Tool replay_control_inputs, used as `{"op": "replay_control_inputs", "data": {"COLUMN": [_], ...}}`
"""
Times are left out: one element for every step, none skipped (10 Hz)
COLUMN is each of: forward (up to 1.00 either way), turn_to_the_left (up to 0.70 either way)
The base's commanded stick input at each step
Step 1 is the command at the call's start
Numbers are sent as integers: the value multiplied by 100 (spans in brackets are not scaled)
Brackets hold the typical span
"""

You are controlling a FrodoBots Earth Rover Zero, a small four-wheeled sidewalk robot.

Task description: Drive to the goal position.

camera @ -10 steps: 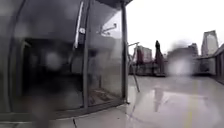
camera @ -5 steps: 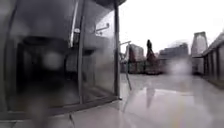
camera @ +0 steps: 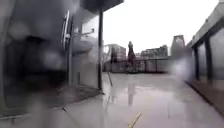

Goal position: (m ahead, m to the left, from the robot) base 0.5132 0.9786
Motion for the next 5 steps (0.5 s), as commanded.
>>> {"op": "replay_control_inputs", "data": {"forward": [-70, -70, -37, 11, 55], "turn_to_the_left": [27, 27, 14, 0, 0]}}
